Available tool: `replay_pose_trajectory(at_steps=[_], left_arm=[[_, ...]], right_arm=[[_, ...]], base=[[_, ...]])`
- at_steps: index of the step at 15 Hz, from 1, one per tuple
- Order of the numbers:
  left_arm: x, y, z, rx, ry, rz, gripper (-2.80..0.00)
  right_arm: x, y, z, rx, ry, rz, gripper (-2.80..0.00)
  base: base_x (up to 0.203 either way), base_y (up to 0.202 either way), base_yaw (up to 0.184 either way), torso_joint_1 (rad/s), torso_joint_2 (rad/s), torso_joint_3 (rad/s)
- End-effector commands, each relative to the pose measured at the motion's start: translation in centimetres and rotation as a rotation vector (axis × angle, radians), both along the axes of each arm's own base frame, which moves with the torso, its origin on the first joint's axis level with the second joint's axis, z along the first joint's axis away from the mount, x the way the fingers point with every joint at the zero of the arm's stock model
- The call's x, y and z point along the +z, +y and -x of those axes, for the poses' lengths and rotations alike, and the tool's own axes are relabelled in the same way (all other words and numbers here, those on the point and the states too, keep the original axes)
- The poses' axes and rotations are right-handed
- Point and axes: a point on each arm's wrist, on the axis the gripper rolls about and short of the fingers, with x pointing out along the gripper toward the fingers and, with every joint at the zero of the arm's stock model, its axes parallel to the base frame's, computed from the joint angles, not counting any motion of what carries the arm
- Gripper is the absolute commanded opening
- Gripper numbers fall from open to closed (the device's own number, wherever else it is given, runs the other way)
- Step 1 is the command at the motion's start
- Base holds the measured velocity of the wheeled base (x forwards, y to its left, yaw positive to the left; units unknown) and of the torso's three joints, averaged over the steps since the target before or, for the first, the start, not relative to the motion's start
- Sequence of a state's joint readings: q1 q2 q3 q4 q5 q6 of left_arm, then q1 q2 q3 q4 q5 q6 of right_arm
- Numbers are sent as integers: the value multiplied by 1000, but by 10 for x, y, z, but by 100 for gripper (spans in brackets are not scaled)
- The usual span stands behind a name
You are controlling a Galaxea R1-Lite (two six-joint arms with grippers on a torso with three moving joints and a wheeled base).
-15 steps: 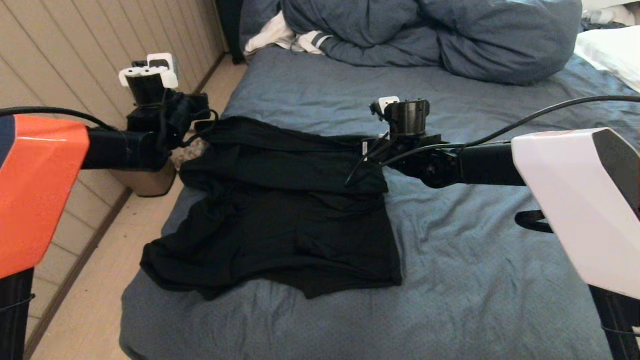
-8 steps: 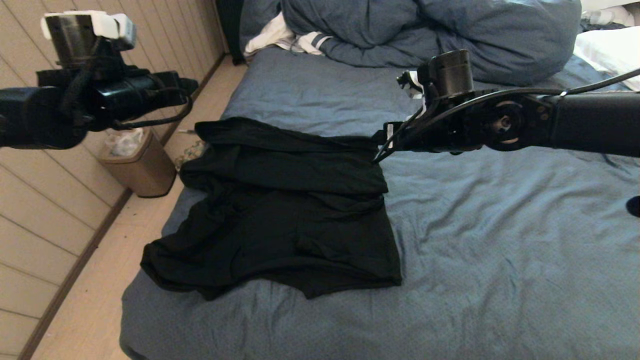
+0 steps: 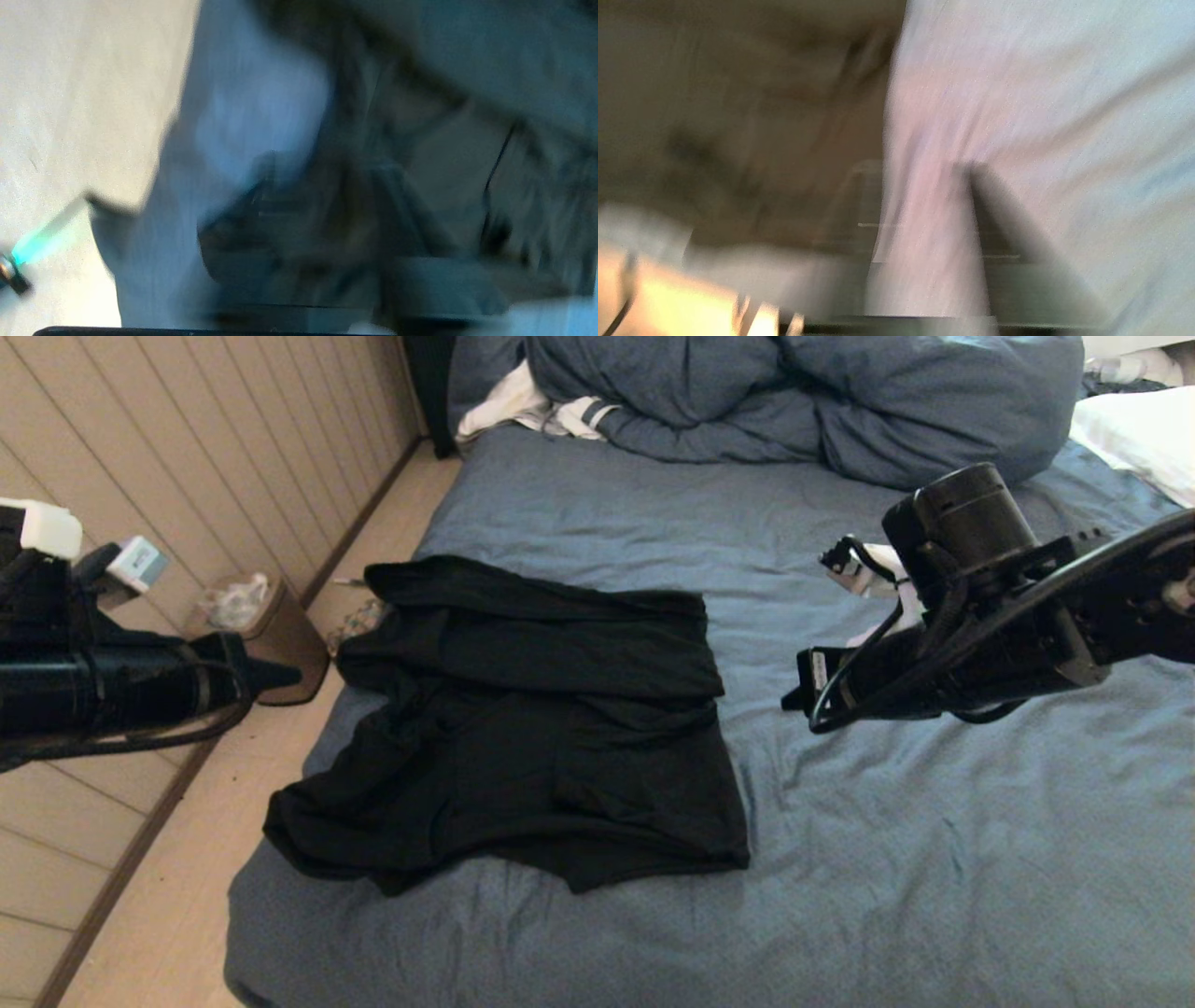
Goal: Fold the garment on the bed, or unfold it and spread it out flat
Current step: Unford the black T-shirt
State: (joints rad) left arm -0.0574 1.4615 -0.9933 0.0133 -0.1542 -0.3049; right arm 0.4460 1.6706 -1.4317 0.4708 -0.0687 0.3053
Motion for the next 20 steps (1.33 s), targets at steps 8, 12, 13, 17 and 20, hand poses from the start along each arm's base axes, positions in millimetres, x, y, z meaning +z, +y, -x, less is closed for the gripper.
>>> replay_pose_trajectory(at_steps=[8,12,13,17,20], left_arm=[[-86,14,14,-19,57,-12,-280],[-90,31,26,-47,24,-69,0],[-89,31,30,-47,23,-70,0],[-105,30,33,-58,84,-55,0],[-114,30,25,-95,123,-20,0]], right_arm=[[-47,0,11,51,200,6,-280],[-52,2,12,54,154,-23,0],[-53,1,15,57,158,-19,0],[-56,0,17,57,163,-16,0],[-51,1,16,60,114,-39,0]], base=[[0,0,0,0,0,0],[0,0,0,0,0,0],[0,0,0,0,0,0],[0,0,0,0,0,0],[0,0,0,0,0,0]])
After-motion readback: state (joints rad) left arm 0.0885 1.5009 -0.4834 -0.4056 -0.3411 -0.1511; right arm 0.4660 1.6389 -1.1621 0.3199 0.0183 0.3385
